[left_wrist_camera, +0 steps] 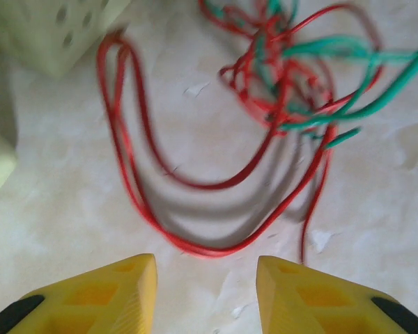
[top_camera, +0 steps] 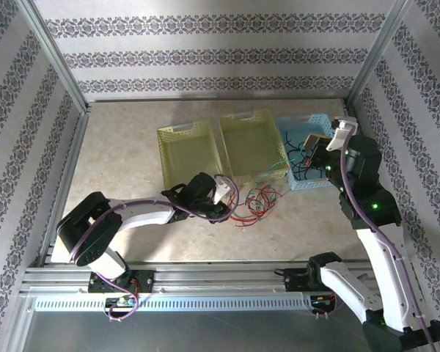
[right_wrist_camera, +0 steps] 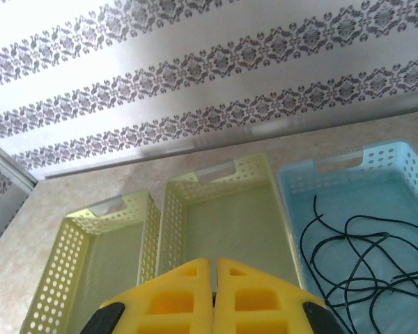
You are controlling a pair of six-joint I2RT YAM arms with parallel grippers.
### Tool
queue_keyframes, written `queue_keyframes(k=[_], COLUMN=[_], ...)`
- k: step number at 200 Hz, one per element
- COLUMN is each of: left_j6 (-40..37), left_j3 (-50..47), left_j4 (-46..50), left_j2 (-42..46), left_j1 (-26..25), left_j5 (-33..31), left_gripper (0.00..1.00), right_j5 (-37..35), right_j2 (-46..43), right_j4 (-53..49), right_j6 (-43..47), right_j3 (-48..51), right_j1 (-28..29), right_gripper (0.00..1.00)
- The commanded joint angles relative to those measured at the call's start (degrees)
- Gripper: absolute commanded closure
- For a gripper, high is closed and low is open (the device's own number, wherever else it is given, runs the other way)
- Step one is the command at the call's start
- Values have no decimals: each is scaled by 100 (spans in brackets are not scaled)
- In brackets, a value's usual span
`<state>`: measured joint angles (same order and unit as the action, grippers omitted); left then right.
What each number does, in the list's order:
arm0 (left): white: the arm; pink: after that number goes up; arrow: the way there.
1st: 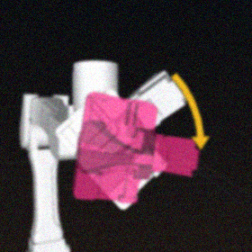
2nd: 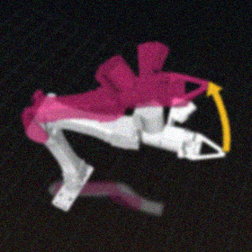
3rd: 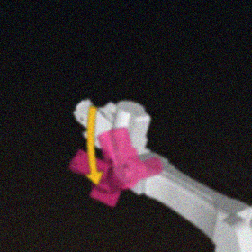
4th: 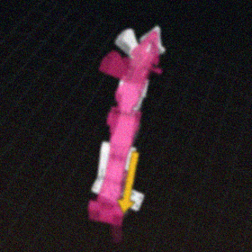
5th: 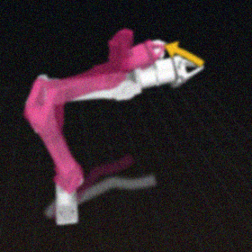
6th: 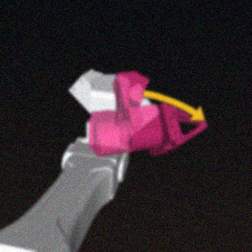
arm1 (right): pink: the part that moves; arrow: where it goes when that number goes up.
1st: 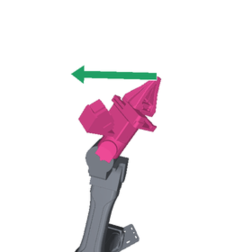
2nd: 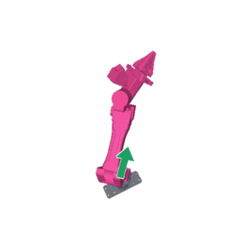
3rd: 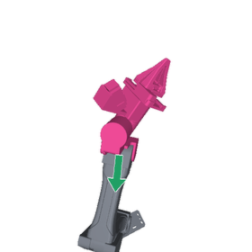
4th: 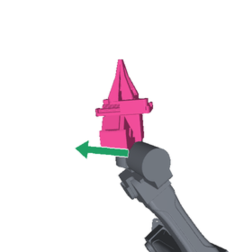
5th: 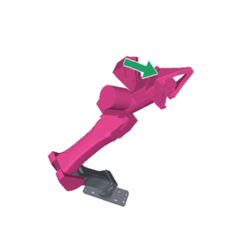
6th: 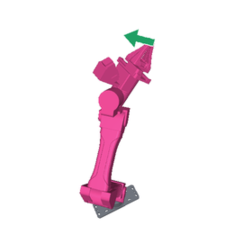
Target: Untangle the cables
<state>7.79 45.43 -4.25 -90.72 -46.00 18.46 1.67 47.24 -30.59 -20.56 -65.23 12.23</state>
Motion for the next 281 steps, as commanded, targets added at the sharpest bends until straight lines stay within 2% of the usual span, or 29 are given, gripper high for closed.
queue_keyframes(k=[1, 22, 84, 97, 108, 132, 167, 230, 258, 281], left_j6=[-162, -220, -66, -56, -16, 108, 207, 294, 258, 190], left_j3=[428, 690, 1409, 1481, 1504, 1207, 544, -348, -600, -607], left_j4=[-73, -90, -597, -621, -597, -791, -925, -640, -606, -488], left_j2=[200, 40, -992, -1136, -1209, -1036, -488, 334, 589, 623], left_j1=[30, 25, 21, 21, 23, 38, 56, 91, 117, 126], left_j5=[573, 721, 1053, 1018, 751, 301, -296, -565, -633, -562], left_gripper=[57, 56, 75, 86, 100, 100, 100, 100, 100, 100], right_j5=[-267, -195, -301, -324, -432, -832, -1917, -3287, -3542, -3180], right_j2=[55, 83, 70, 49, 18, -48, -167, -167, -137, -175], right_j4=[-35, 0, -69, -70, -86, -211, -488, -931, -1204, -1435], right_j6=[87, 9, -63, -78, -72, -11, -101, -133, -147, -660], right_j3=[-73, -2, -6, -13, -35, -117, -74, 129, 257, 618], right_j1=[98, 123, 144, 142, 140, 126, 117, 110, 61, 68], right_gripper=[100, 100, 100, 100, 100, 100, 100, 100, 100, 100])
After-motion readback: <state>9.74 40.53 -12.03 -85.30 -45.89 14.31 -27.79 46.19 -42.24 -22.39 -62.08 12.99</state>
